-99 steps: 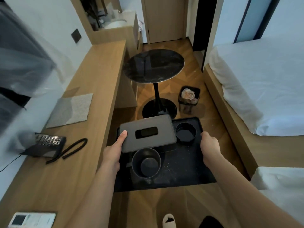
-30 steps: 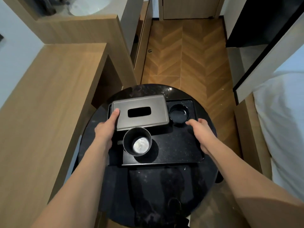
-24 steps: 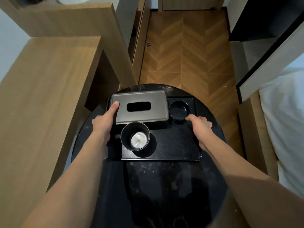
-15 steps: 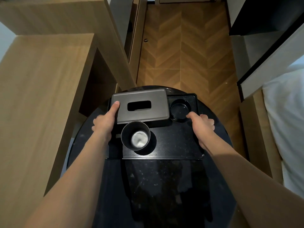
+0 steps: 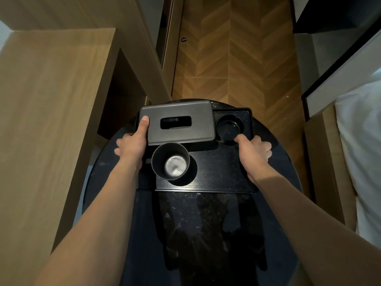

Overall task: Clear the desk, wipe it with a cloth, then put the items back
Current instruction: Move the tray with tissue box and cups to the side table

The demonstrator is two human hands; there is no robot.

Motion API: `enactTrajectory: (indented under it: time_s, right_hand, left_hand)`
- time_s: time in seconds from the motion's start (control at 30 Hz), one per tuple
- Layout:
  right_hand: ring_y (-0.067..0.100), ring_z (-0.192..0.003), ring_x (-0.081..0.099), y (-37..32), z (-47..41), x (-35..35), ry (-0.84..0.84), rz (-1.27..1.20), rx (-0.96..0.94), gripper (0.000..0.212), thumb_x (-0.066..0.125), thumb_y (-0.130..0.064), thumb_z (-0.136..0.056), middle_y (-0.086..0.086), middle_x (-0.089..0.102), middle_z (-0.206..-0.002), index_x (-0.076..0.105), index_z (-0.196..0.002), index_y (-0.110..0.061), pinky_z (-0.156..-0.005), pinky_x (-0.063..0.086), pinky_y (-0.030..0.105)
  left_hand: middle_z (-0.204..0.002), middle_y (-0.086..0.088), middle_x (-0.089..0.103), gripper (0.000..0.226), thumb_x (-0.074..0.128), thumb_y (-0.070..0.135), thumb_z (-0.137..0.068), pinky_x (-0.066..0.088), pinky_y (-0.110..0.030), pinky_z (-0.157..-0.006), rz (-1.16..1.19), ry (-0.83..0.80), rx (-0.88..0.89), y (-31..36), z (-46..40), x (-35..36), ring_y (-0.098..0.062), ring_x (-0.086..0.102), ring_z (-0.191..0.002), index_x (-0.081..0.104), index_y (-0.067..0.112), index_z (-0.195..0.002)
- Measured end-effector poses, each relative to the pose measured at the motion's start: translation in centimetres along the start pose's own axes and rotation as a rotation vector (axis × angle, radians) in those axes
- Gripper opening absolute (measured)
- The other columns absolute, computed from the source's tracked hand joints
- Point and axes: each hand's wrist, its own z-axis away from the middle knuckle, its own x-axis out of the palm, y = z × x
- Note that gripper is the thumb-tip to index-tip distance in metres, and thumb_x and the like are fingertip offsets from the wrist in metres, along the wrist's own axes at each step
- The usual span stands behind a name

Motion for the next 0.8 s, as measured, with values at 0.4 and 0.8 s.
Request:
enactTrajectory:
  time_s: [0.4,0.8]
  right_hand:
    - [0.034,-0.145,0.020,-0.6,5.1,-0.9,0.160,0.176,-0.545,0.066,0.043,-0.037,-0.102,0.021,0.024,-0.156,0.023,-0.154,-0.001,-0.121,0.017,0.045]
    - [0.029,-0.150,0.018,-5.8,16.6,1.0,-0.228,0.537,-1.364,0.063,0.045,-0.030,-0.099,0.018,0.028,-0.159,0.029,-0.152,0.001,-0.125,0.009,0.043]
  left_hand:
    - [-0.161,-0.012,0.027,0.075,0.046,0.058,-0.100,0.025,-0.049,-0.121,-0.032,0.109,0.314,-1.1,3.6,-2.2,-0.033,0.024,-0.149,0.029,0.013,-0.157]
    - [-0.146,-0.018,0.048,0.056,0.041,0.039,-0.103,0.015,-0.053,-0.124,-0.593,0.576,0.683,-8.3,15.4,-13.2,-0.038,0.038,-0.140,0.045,0.002,-0.145]
